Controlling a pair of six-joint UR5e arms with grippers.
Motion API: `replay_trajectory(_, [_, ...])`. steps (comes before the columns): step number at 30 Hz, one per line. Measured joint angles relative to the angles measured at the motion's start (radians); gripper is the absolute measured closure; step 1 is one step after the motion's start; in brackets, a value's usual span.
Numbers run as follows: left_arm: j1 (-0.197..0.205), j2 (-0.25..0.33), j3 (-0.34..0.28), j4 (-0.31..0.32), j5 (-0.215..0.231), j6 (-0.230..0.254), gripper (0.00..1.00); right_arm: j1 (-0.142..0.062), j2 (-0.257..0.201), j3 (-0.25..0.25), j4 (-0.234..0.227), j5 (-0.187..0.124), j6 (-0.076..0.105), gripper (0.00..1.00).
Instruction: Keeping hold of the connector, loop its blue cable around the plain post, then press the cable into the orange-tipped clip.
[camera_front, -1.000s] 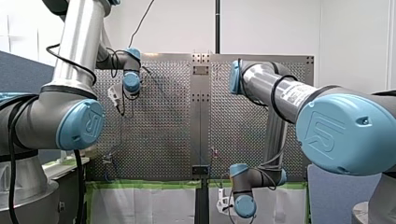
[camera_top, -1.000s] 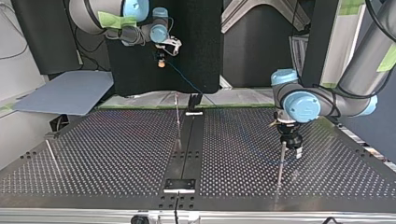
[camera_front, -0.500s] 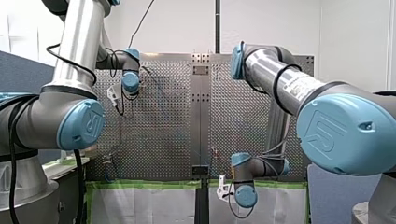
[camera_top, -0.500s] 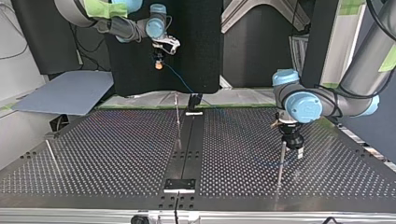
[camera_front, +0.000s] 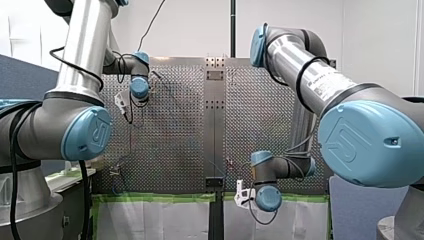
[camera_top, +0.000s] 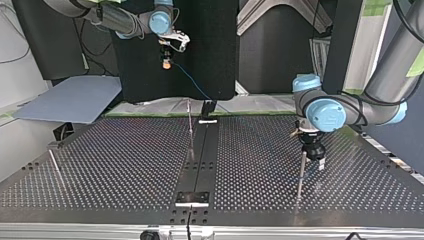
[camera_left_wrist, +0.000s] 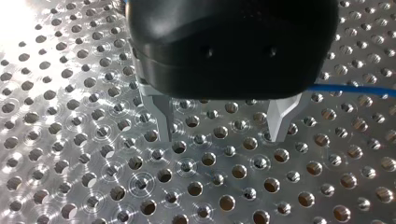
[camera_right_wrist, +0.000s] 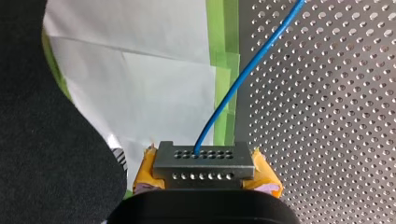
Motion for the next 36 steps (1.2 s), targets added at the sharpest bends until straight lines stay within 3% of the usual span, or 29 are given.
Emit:
replay_trajectory(3, [0.001, 0.0, 0.0, 0.0, 0.004, -0.004, 0.0, -0.001, -0.03, 0.013, 0.015, 0.0, -0.01, 1.0])
replay_trajectory(9, [0.005, 0.0, 0.0, 0.002, 0.006, -0.009, 0.0, -0.004, -0.087, 0.018, 0.002, -0.001, -0.023, 1.0])
replay_trajectory(15, [0.008, 0.0, 0.0, 0.002, 0.006, -0.01, 0.0, -0.012, -0.149, 0.036, -0.042, -0.011, -0.027, 1.0])
replay_trajectory(26, [0.012, 0.0, 0.0, 0.002, 0.006, -0.01, 0.0, -0.022, -0.255, 0.043, -0.111, -0.037, -0.062, 1.0])
replay_trajectory(29, [0.013, 0.0, 0.0, 0.002, 0.006, -0.01, 0.0, -0.022, -0.262, 0.043, -0.138, -0.037, -0.064, 1.0])
replay_trajectory(36, [0.014, 0.0, 0.0, 0.001, 0.006, -0.01, 0.0, -0.022, -0.227, 0.043, -0.181, -0.038, -0.065, 1.0])
